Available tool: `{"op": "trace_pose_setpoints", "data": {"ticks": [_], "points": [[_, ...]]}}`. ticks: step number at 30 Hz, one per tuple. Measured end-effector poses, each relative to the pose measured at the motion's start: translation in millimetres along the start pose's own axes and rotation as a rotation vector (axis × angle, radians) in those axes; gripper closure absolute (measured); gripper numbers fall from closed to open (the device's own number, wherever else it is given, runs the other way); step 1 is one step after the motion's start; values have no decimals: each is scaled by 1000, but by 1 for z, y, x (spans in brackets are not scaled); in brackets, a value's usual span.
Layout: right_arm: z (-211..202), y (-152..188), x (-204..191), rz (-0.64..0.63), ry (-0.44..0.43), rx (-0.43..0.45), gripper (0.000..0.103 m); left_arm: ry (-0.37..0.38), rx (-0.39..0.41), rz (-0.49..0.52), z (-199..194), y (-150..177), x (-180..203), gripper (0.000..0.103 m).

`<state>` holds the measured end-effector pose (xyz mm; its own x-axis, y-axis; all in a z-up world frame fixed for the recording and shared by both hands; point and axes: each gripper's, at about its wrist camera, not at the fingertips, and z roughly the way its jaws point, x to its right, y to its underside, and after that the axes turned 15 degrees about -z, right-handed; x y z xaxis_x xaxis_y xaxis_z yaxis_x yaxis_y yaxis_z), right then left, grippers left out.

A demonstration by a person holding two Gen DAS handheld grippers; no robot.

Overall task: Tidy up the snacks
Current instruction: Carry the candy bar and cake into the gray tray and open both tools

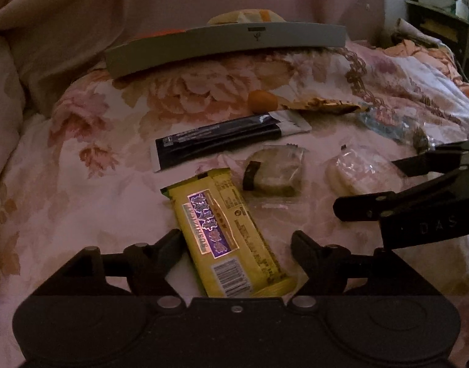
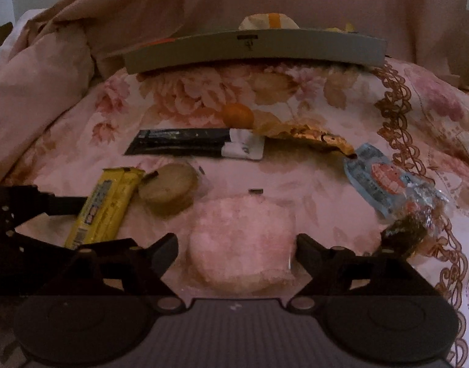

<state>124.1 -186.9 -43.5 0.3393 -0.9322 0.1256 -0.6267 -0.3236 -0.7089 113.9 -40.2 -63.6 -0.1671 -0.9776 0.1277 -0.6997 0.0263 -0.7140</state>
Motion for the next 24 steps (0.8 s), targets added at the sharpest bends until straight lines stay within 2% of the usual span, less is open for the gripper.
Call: {"op": "trace_pose_setpoints", "data": {"ticks": [6, 10, 13, 14, 16, 20, 24], "points": [[-1, 1, -1, -47, 28, -1, 16, -2, -1, -38, -2, -2, -6, 37], [-1, 3, -12, -107, 26, 3, 17, -6, 2, -49, -2, -4, -8, 43], [-1, 4, -19, -157, 44, 21, 20, -6, 6, -61, -2, -5, -9, 45], [-1, 5, -20, -155, 40, 27, 25, -5, 7, -69, -3, -5, -9, 46], [-2, 6, -20, -137, 41, 33, 26, 3, 3, -90, -4, -5, -11, 47], [-6, 9, -24, -147, 74, 52, 26, 72, -32, -196, -6, -9, -18, 50], [-15, 8, -34, -222, 125, 82, 26, 121, -63, -303, -9, -11, -26, 53]]}}
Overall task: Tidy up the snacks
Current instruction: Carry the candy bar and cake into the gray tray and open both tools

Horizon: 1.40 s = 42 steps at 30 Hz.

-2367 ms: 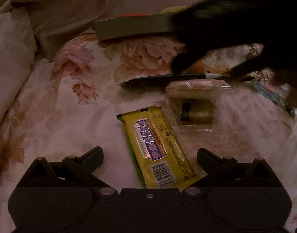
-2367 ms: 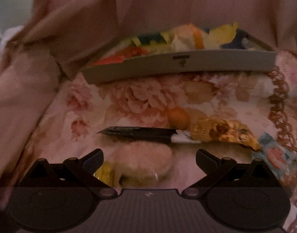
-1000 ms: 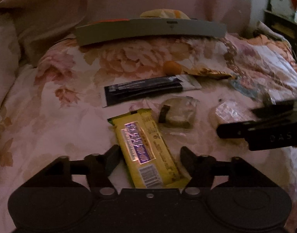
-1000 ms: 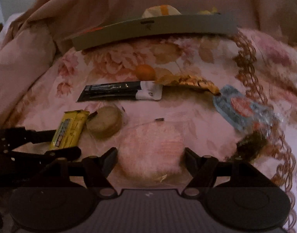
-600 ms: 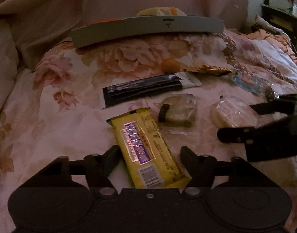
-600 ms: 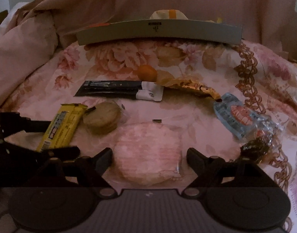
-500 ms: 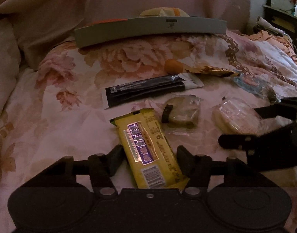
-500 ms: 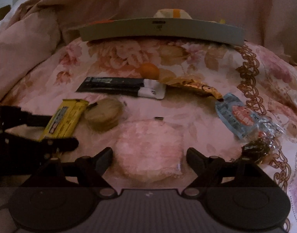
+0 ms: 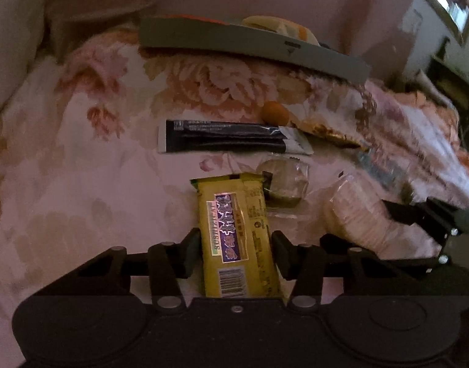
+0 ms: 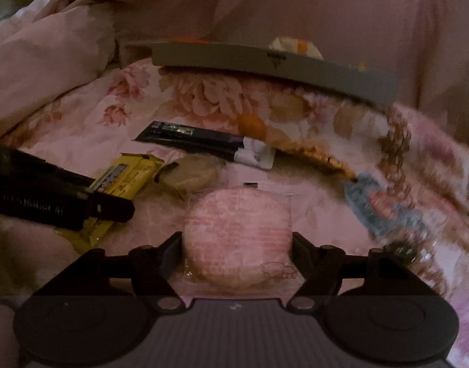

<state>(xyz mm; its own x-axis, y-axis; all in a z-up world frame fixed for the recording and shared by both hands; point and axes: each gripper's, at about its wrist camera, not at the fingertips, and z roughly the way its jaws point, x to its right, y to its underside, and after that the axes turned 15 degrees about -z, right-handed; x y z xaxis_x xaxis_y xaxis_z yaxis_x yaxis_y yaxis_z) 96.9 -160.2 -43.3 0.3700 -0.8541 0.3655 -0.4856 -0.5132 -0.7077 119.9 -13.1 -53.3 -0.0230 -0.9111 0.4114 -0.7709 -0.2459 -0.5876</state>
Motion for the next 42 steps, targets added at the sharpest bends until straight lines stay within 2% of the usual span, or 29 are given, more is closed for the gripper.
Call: {"op": "trace_pose_setpoints", "data": {"ticks": [5, 12, 18, 22, 27, 32, 36, 39, 42], "points": [[-6, -3, -2, -12, 5, 22, 26, 17, -10, -42, -5, 3, 0, 53], [-16, -5, 3, 5, 41, 66, 26, 41, 26, -68, -20, 4, 6, 53], [-23, -9, 4, -3, 69, 117, 26, 13, 165, 5, -40, 6, 21, 53], [-30, -14, 10, 8, 88, 162, 26, 17, 236, -1, -51, -3, 25, 53], [-35, -24, 23, 22, 108, 214, 26, 23, 274, -22, -56, -26, 31, 53], [-35, -40, 44, 50, 132, 274, 26, 33, 353, -14, -54, -60, 48, 53], [-34, -58, 73, 92, 157, 320, 26, 43, 403, -24, -48, -94, 63, 53], [-28, -71, 99, 131, 178, 343, 26, 49, 415, -61, -39, -121, 70, 53], [-16, -83, 122, 156, 196, 360, 26, 49, 432, -53, -25, -147, 77, 53]]}}
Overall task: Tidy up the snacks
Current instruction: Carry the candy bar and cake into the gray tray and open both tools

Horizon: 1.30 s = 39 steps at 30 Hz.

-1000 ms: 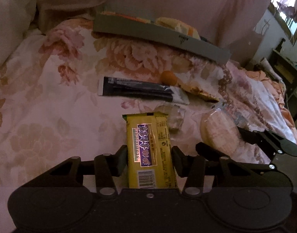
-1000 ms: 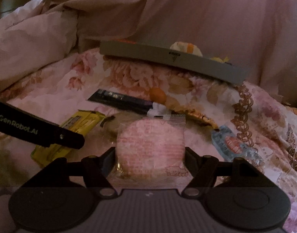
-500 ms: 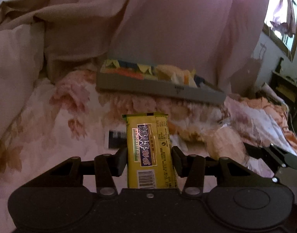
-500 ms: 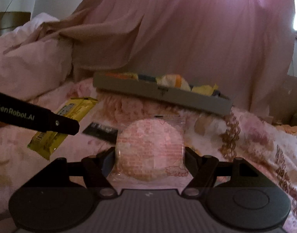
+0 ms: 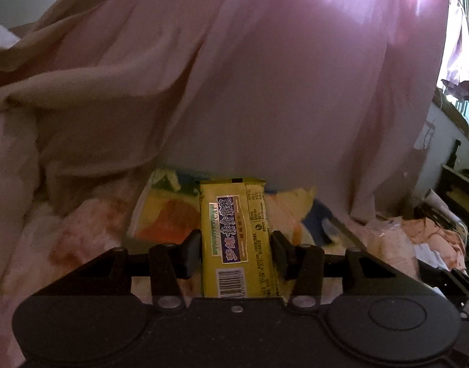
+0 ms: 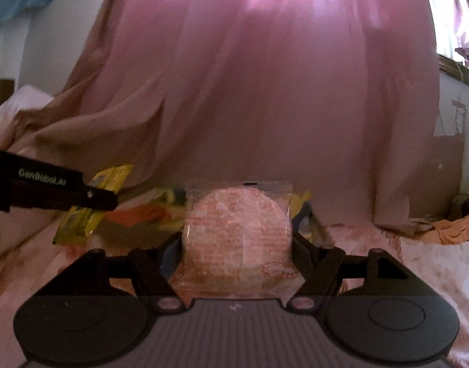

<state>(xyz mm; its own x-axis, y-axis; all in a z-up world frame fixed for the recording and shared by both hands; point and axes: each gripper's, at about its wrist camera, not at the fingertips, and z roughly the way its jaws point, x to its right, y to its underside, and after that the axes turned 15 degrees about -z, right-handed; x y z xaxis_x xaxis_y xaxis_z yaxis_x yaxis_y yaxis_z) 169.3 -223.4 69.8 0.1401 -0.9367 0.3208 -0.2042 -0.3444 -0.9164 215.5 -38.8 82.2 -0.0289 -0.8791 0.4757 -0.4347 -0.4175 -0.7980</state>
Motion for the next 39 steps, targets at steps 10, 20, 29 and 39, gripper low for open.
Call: {"op": "trace_pose_setpoints", "data": {"ticks": [10, 20, 29, 39], "points": [[82, -5, 36, 70, 37, -27, 26, -30, -23, -28, 90, -33, 12, 53], [135, 6, 59, 139, 11, -113, 26, -74, -86, -24, 140, -21, 7, 53], [140, 15, 47, 148, 1, -154, 25, -83, -102, -71, 145, -9, -3, 52], [123, 15, 48, 138, 44, -126, 7, -51, -45, -89, 127, -12, 4, 17]]}}
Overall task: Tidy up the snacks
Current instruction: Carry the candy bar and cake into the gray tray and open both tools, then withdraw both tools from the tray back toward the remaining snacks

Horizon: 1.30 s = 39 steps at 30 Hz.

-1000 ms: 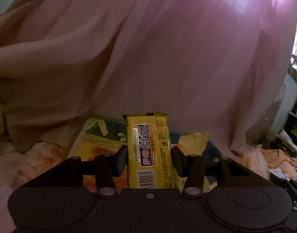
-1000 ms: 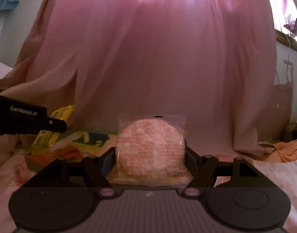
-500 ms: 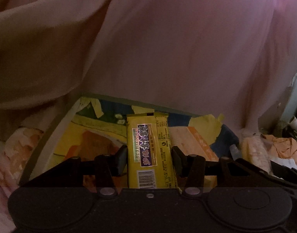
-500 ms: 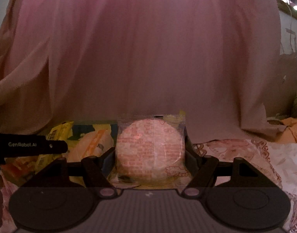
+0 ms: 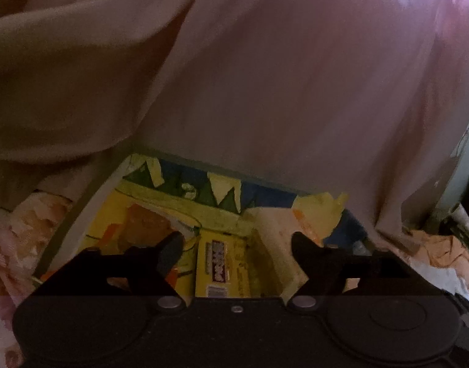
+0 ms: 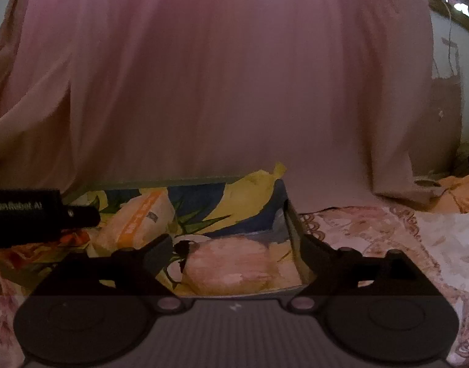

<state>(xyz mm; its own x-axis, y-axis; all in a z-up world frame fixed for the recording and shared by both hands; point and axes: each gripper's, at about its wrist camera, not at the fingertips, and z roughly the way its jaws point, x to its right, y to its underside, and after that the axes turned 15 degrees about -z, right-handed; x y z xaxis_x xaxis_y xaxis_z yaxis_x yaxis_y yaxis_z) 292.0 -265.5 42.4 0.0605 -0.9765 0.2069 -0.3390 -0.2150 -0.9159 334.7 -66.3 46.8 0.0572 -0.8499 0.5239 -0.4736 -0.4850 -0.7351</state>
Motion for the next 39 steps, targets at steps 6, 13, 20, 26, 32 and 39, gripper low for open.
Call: {"op": "trace_pose_setpoints", "data": {"ticks": [6, 13, 20, 26, 32, 39], "points": [[-41, -6, 2, -44, 40, 86, 0, 41, 67, 9, -36, -3, 7, 5], [-105, -11, -4, -119, 75, 188, 0, 85, 128, 76, -90, 6, 20, 1], [-167, 1, -12, -149, 89, 232, 0, 118, 166, 149, -144, 29, 28, 1], [-209, 14, -16, -143, 118, 259, 0, 140, 169, 175, -179, 49, 21, 1], [-237, 31, -24, -150, 142, 260, 0, 145, 174, 183, -211, 73, 7, 1], [-258, 50, -30, -138, 149, 197, 0, 123, 143, 188, -234, 100, -10, 1]]}}
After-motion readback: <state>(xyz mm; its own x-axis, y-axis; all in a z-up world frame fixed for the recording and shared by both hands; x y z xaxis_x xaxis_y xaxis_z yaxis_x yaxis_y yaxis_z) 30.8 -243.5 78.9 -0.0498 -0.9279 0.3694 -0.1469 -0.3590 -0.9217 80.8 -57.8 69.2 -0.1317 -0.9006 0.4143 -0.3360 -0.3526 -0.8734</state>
